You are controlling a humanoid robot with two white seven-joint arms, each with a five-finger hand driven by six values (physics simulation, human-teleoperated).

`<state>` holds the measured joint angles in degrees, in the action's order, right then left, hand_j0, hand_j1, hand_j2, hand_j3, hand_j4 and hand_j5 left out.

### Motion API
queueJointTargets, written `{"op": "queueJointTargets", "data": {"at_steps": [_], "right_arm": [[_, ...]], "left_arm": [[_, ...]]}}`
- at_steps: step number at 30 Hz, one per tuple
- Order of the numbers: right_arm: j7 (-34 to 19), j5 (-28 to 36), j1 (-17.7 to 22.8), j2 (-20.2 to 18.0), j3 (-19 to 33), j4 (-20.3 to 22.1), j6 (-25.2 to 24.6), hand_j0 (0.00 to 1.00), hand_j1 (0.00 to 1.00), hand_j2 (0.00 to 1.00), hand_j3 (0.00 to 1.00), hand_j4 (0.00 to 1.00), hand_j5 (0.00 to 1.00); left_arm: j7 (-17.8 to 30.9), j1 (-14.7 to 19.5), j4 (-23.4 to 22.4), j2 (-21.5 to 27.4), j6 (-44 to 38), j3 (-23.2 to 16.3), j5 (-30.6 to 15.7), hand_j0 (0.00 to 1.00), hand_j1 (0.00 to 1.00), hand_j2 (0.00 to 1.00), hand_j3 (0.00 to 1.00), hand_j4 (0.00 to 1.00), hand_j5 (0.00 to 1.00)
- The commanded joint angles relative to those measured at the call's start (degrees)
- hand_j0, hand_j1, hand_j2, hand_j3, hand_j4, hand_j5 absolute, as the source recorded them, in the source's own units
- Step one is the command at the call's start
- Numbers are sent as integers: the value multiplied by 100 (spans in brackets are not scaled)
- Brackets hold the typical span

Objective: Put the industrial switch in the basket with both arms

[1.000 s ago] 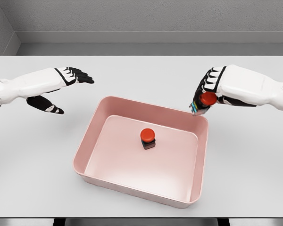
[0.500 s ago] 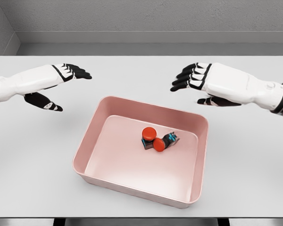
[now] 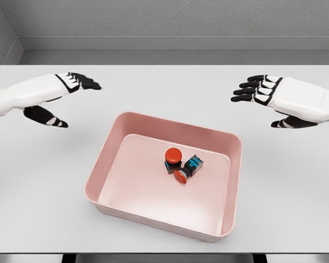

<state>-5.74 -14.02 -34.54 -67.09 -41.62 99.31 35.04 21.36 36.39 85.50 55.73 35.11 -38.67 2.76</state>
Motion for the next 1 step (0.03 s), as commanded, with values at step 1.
{"op": "queueJointTargets", "data": {"at_steps": [1], "right_arm": [[3, 40, 0, 3, 5, 18, -4, 100, 100, 100, 100, 100, 100]], "left_arm": [[8, 0, -42, 17, -11, 35, -21, 100, 100, 100, 100, 100, 100]]}}
